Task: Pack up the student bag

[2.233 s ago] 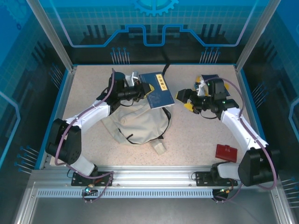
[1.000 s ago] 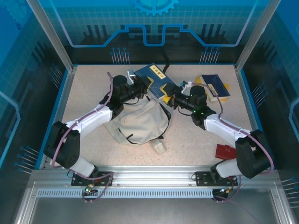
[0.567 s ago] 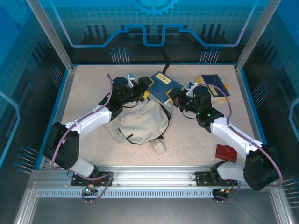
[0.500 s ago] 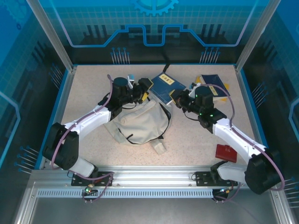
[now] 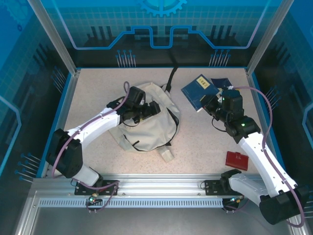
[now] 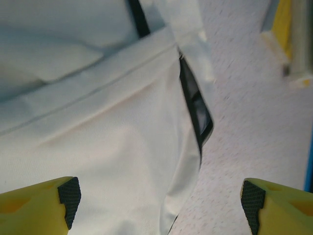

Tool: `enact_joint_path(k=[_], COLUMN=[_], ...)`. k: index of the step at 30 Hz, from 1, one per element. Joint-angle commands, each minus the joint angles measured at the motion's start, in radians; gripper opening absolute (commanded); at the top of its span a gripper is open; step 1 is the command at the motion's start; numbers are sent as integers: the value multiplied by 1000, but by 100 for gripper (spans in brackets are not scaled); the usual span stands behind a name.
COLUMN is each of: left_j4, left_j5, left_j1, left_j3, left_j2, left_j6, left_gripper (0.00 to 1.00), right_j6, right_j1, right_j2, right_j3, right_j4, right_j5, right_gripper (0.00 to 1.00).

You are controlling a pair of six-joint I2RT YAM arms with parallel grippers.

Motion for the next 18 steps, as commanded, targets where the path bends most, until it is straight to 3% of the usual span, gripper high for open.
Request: enact_joint_path(k=[1, 8, 18], left_j4=[-183, -228, -335], left_j5=[-77, -127, -124], left_j1=[-80, -209, -246], left_j3=[45, 112, 250], left_j2=[50, 155, 331], left_j6=[-2, -50, 2], left_gripper=[87, 80, 62], right_j6=[-33, -22, -11], right_j1=[-29, -41, -43], right_j2=[-13, -5, 3], right_j3=[11, 1, -1], right_j4=[-52, -59, -80], right_j5=[28, 14, 8], right_gripper=[8, 7, 6])
